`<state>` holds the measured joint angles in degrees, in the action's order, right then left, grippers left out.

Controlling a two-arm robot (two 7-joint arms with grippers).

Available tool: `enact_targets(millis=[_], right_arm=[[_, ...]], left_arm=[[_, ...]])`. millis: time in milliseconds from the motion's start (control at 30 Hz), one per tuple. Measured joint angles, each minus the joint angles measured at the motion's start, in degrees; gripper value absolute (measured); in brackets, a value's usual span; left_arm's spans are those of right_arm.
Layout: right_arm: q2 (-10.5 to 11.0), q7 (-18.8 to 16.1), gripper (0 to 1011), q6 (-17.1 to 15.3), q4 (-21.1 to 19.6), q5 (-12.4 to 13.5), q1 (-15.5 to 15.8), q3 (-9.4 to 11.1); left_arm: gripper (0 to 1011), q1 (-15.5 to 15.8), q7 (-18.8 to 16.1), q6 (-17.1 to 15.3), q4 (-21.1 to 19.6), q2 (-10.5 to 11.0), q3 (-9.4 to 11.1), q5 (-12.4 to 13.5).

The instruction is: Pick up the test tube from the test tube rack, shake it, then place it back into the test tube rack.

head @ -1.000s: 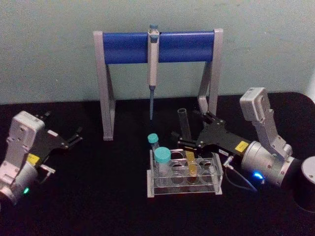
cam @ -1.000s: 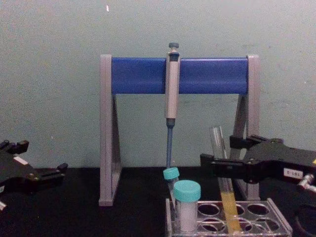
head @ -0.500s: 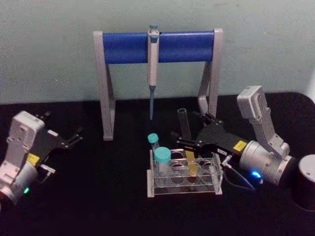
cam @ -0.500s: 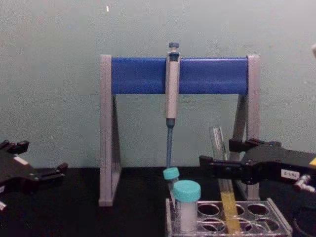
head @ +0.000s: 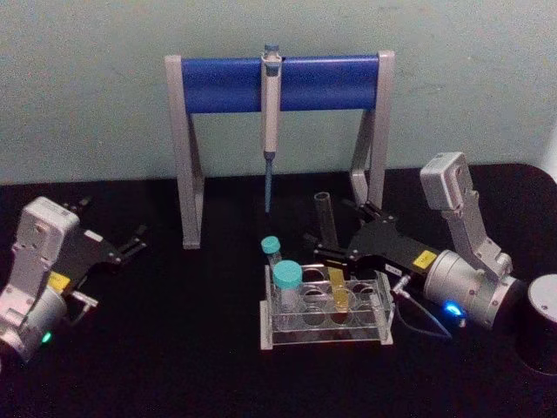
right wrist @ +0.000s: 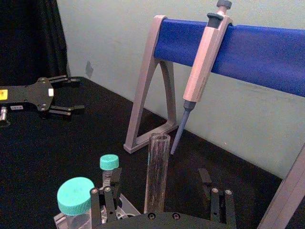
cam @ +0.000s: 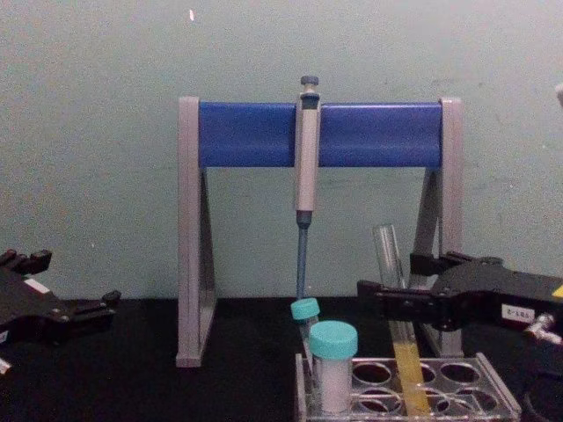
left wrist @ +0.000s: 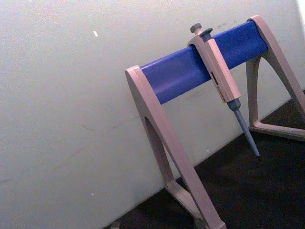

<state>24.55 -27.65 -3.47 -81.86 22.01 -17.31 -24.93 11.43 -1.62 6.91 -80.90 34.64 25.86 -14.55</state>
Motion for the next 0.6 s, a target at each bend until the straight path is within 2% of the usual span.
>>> enact_targets(millis=[600], right_arm=[[0.0,0.0,1000,-0.1,0.0,0.1,0.1,0.2]], left_arm=[[1002,0.0,0.0,0.0,0.0,0.0,0.0,0.0]])
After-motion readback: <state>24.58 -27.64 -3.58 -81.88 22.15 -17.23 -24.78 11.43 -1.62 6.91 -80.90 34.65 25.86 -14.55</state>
